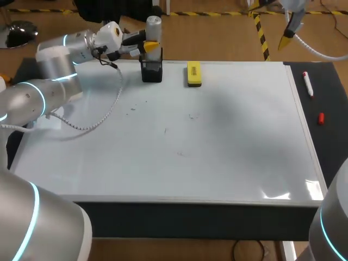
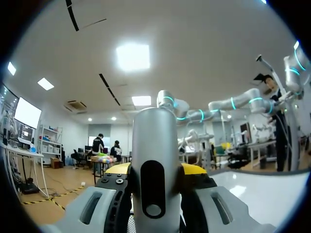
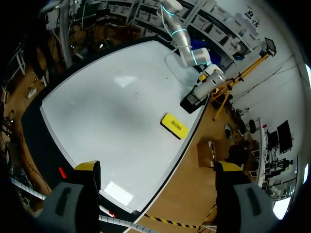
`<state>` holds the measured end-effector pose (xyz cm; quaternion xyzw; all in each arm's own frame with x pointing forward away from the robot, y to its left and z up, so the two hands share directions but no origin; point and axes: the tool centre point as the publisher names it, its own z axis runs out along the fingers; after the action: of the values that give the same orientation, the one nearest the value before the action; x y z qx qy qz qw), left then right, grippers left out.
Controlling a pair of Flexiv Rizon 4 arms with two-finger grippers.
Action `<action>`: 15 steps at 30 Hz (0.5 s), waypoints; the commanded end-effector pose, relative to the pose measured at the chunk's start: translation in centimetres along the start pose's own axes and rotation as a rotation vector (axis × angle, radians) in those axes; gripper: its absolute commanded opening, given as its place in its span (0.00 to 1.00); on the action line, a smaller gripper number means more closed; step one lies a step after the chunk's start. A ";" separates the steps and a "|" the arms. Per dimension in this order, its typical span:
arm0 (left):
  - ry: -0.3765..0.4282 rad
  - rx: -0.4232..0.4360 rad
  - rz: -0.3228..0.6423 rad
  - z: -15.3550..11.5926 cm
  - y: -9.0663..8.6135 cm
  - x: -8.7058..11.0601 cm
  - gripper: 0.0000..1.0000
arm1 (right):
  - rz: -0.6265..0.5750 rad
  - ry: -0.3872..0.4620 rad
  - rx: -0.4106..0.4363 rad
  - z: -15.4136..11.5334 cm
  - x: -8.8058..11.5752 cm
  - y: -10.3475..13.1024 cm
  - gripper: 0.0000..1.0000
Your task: Pick up the inspection probe, press it on each red-marked spot on the whiteboard one by one, put down the probe, pick up the eraser, and wipe off all the red marks.
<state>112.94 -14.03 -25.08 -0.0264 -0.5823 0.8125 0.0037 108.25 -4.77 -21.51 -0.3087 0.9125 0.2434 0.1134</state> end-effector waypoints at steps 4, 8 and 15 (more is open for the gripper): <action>0.014 -0.018 -0.009 -0.2 0.7 -0.2 0.00 | -0.002 0.003 0.003 -0.1 0.0 0.0 1.00; 0.016 -0.028 -0.010 -0.1 0.7 0.1 0.47 | -0.002 0.003 0.003 -0.1 0.0 0.0 1.00; 0.030 -0.047 0.007 0.3 -0.1 0.6 1.00 | -0.002 0.003 0.003 -0.1 0.0 0.0 1.00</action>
<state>112.66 -14.30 -25.48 -0.0414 -0.5946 0.8029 0.0111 108.25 -4.77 -21.51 -0.3088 0.9124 0.2434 0.1134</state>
